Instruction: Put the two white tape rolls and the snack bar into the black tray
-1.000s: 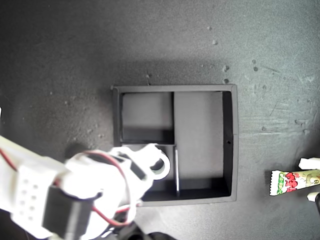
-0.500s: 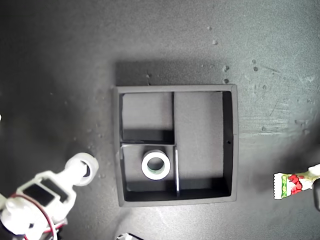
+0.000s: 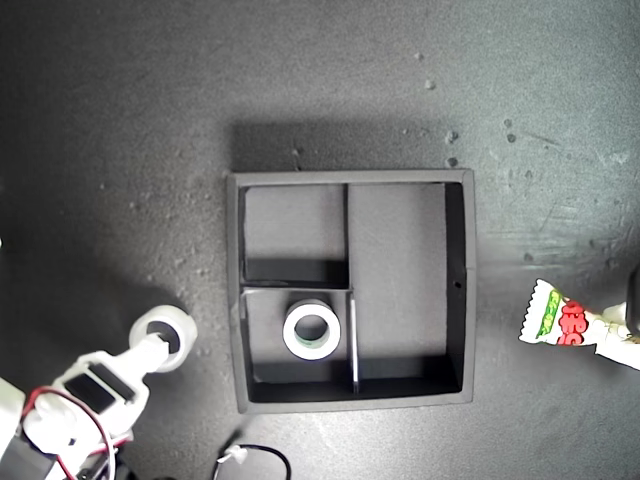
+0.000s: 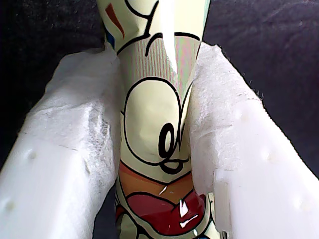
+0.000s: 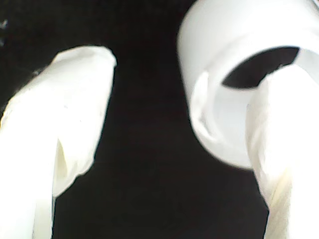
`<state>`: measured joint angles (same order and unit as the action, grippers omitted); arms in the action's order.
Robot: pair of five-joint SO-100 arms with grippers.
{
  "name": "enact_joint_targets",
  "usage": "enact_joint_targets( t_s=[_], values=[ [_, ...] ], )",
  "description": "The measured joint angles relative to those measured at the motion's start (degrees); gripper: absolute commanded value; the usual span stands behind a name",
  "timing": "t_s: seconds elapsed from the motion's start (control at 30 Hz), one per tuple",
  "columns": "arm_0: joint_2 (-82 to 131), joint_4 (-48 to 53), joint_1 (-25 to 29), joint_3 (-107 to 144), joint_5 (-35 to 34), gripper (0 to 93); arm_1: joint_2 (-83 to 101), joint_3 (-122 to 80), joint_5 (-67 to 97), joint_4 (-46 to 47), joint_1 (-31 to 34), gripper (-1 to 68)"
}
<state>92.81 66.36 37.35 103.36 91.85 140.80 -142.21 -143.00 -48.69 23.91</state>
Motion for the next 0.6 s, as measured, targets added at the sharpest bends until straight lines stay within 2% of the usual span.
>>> enact_joint_targets(
  t_s=[0.1, 0.23, 0.33, 0.43, 0.6],
  values=[
    [-1.8, -1.1, 0.4, 0.0, -0.5, 19.9, 0.0, 0.0, 2.1, 1.4, -2.1, -0.6],
    [-2.9, -1.4, -0.5, 0.2, -1.5, 16.5, -0.4, 1.9, 21.5, 10.5, -7.4, -0.6],
    [-2.9, -1.4, -2.0, 1.4, -1.7, 5.9, -0.4, 6.2, 40.5, 10.7, -9.0, -0.6],
    [-2.9, -1.8, -4.0, 2.9, -1.9, 3.0, -0.4, 9.1, 57.0, 10.1, -10.2, -0.6],
    [1.2, -1.8, -7.0, 5.6, -4.1, 1.1, -0.4, 13.0, 76.8, 3.3, -9.3, -0.6]
  ],
)
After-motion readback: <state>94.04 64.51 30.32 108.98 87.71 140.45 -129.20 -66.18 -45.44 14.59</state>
